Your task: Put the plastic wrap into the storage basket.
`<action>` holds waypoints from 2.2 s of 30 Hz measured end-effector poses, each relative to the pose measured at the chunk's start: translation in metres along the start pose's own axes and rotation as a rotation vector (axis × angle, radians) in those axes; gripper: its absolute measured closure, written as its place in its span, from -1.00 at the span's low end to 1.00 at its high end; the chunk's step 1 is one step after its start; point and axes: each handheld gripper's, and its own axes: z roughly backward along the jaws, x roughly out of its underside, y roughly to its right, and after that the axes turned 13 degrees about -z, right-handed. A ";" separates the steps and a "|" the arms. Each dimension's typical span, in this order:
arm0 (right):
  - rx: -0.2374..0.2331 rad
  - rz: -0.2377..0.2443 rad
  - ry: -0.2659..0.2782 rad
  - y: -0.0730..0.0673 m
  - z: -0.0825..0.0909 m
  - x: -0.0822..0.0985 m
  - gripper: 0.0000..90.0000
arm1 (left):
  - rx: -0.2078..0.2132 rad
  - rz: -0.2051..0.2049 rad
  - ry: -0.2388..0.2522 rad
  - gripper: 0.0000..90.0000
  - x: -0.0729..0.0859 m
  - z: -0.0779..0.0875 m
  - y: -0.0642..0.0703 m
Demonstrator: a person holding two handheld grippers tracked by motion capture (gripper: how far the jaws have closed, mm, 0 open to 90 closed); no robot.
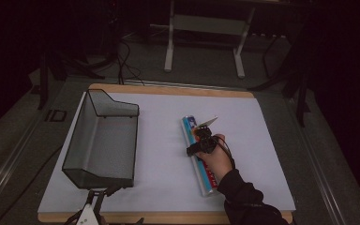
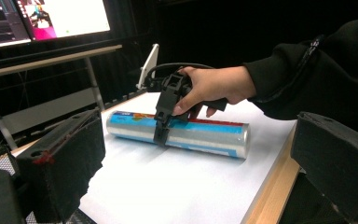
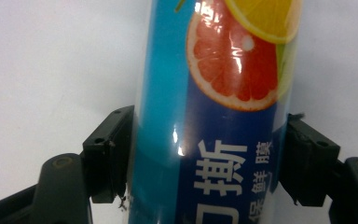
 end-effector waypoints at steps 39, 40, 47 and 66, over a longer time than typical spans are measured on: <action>-0.180 -0.047 0.108 -0.019 0.054 -0.017 -0.30 | 0.001 -0.017 -0.014 -0.91 0.000 -0.001 0.001; -0.184 -0.049 0.119 -0.021 0.057 -0.019 -0.30 | 0.001 -0.016 -0.013 -0.91 0.000 -0.001 0.001; -0.212 -0.030 0.179 -0.037 0.082 -0.027 -0.30 | 0.003 -0.015 -0.015 -0.91 0.001 -0.001 0.000; -0.303 0.020 0.305 -0.096 0.123 -0.044 -0.30 | 0.038 -0.007 -0.035 -0.91 0.003 -0.005 0.000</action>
